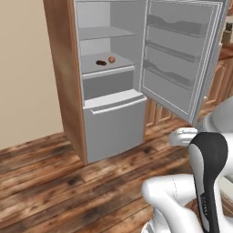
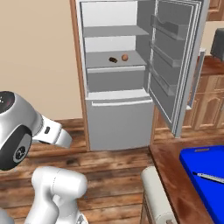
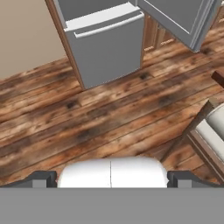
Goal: Gather the onion and sweet potato from the fridge and place them on a tray on the dining counter. Then gather the chicken drumstick and fish from the fridge and place them on the other tray.
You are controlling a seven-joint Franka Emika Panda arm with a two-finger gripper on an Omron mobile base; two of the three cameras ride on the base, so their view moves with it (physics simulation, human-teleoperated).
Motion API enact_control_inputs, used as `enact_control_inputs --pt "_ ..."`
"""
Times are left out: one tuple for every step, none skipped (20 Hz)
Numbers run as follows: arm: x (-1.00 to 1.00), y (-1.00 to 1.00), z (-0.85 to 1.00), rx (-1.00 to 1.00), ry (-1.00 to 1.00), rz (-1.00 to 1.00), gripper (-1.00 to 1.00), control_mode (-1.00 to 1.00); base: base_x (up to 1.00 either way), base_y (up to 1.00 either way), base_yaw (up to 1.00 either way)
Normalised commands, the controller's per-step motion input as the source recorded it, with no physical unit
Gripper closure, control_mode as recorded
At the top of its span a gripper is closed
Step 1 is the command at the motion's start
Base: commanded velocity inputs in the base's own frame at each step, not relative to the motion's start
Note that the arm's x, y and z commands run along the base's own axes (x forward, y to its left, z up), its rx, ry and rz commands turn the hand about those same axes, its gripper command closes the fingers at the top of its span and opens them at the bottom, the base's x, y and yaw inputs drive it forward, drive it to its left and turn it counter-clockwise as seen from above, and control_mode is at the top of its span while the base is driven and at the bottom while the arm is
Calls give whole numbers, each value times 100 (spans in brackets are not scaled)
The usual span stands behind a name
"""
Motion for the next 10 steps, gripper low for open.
enact_control_inputs --pt "0 0 0 0 0 0 -100 100 57 0 13" --pt "0 0 0 0 0 0 -100 100 60 0 13" --pt "0 0 0 0 0 0 -100 100 64 0 12" --pt "0 0 0 0 0 0 -100 100 63 0 12" --pt "0 0 0 0 0 0 -100 100 61 0 10" --pt "0 0 0 0 0 0 -100 100 66 0 9" --pt "0 0 0 0 0 0 -100 100 66 -4 9" --pt "0 0 0 0 0 0 -100 100 65 -7 9" --pt "0 0 0 0 0 0 -100 100 66 -12 9" --pt "0 0 0 0 0 0 -100 100 61 -17 9"
